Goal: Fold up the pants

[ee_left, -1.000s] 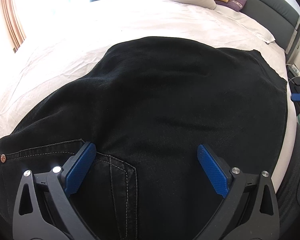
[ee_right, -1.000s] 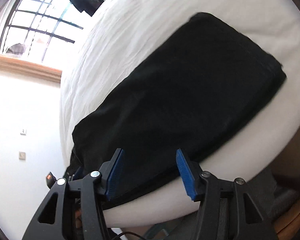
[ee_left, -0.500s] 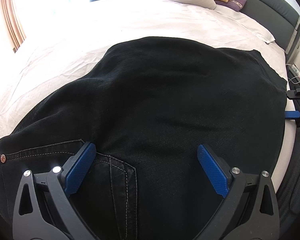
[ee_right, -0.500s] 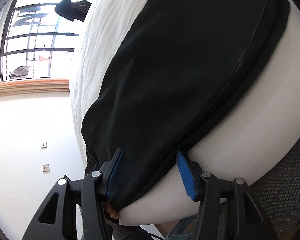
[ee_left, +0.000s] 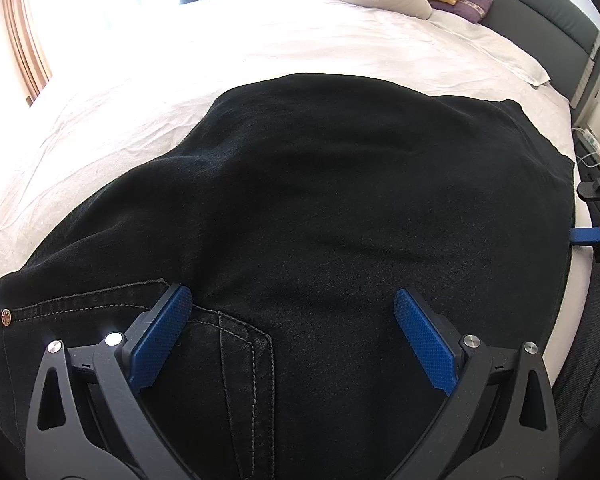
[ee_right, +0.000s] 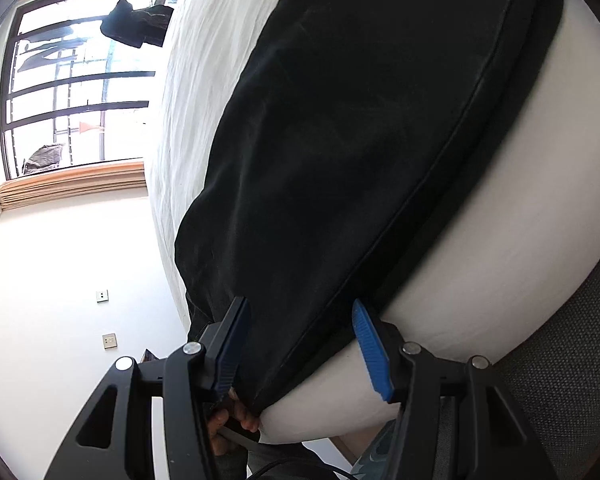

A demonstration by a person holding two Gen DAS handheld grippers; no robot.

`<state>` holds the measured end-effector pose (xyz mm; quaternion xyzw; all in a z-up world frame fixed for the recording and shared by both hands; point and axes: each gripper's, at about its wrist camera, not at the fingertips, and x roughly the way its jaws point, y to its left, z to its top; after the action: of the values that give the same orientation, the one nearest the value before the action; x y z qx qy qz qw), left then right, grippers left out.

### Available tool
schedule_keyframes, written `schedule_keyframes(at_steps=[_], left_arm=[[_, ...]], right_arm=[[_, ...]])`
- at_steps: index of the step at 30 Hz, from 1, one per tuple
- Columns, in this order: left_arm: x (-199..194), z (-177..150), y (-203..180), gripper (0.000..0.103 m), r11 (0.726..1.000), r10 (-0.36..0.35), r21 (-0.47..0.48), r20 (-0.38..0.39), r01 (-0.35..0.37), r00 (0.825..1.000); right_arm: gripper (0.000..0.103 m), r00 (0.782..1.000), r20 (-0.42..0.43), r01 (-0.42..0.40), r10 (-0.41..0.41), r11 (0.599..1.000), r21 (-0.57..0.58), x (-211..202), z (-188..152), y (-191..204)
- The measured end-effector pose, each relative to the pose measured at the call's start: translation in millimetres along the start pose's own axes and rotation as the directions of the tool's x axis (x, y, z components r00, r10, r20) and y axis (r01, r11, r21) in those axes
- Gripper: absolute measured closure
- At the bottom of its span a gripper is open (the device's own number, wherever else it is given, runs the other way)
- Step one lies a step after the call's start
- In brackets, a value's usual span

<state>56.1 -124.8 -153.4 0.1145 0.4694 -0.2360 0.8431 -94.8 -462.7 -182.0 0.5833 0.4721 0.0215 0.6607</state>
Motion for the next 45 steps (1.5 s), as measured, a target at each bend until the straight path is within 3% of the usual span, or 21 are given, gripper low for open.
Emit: schedule_keyframes(at_steps=[3,5,7,9,15,20,26,28,30,32,33,34,36,38,39,41,43,45], left_arm=[[-0.2,-0.1,0.3,0.000,1.000,-0.001,-0.002,0.001,0.001,1.000],[-0.2,-0.1,0.4,0.000,1.000,0.000,-0.002,0.000,0.000,1.000],[0.0,0.0,0.6,0.000,1.000,0.000,-0.002,0.000,0.000,1.000],[0.1,0.1,0.4,0.000,1.000,0.002,-0.002,0.000,-0.002,1.000],[0.3,-0.1,0.6,0.000,1.000,0.002,-0.002,-0.001,-0.002,1.000],[0.7,0.2,-0.2,0.000,1.000,0.010,0.004,-0.002,-0.010,1.000],[1.3,2.4,-0.4,0.000,1.000,0.015,0.006,-0.005,-0.015,1.000],[1.4,3.0,-0.3,0.000,1.000,0.015,0.005,-0.005,-0.015,1.000],[2.1,4.0,-2.0,0.000,1.000,0.020,0.007,-0.006,-0.020,1.000],[2.7,4.6,-3.0,0.000,1.000,0.023,0.008,-0.007,-0.023,1.000],[2.8,5.0,-5.5,0.000,1.000,0.024,0.007,-0.007,-0.024,1.000],[3.1,5.5,-6.0,0.000,1.000,0.024,0.008,-0.009,-0.024,1.000],[3.4,6.0,-7.0,0.000,1.000,0.026,0.008,-0.010,-0.025,1.000],[3.7,6.9,-7.3,0.000,1.000,0.024,0.007,-0.013,-0.024,1.000],[3.9,7.3,-7.3,0.000,1.000,0.024,0.007,-0.015,-0.023,1.000],[3.9,7.8,-7.1,0.000,1.000,0.020,0.010,-0.019,-0.020,1.000],[3.7,8.0,-6.0,0.000,1.000,0.012,0.012,-0.021,-0.012,1.000],[3.1,8.8,-4.2,0.000,1.000,0.005,0.008,-0.025,-0.005,1.000]], right_arm=[[0.047,1.000,0.012,-0.015,0.015,1.000,0.007,5.6,2.0,-0.4],[0.054,1.000,0.021,-0.015,0.015,1.000,0.004,8.1,4.0,-0.4],[0.084,1.000,0.031,0.002,-0.002,1.000,-0.024,10.0,3.9,3.8],[0.097,0.998,0.051,0.024,-0.022,0.999,-0.034,5.4,3.0,3.1],[0.099,0.994,0.091,0.067,-0.060,0.995,-0.068,-4.8,-9.4,4.9],[0.100,0.989,0.096,0.112,-0.110,0.993,-0.023,-8.2,-16.9,-11.3],[0.100,0.995,0.070,0.067,-0.070,0.997,0.036,-4.0,-8.9,-24.6],[0.089,0.988,0.077,0.137,-0.137,0.991,0.004,-17.5,-7.3,-16.5],[0.080,0.963,0.131,0.245,-0.237,0.969,-0.046,-36.1,-5.5,-1.5],[0.079,0.935,0.189,0.319,-0.300,0.944,-0.082,-51.8,-2.9,15.0],[0.077,0.935,0.212,0.312,-0.282,0.942,-0.121,-55.6,-1.3,25.7],[0.077,0.950,0.212,0.267,-0.230,0.949,-0.170,-53.0,0.4,37.6],[0.077,0.979,0.149,0.170,-0.137,0.957,-0.236,-32.2,4.1,56.0],[0.074,0.995,0.063,0.095,-0.081,0.958,-0.269,-1.0,7.6,63.6],[0.072,0.996,0.027,0.084,-0.080,0.963,-0.256,14.5,10.4,59.3],[0.070,0.987,-0.019,0.151,-0.157,0.972,-0.182,36.3,15.1,35.5],[0.103,0.983,-0.006,0.182,-0.185,0.974,-0.136,31.0,16.2,11.4],[0.103,0.980,0.018,0.201,-0.200,0.973,-0.117,10.0,13.9,0.7]])
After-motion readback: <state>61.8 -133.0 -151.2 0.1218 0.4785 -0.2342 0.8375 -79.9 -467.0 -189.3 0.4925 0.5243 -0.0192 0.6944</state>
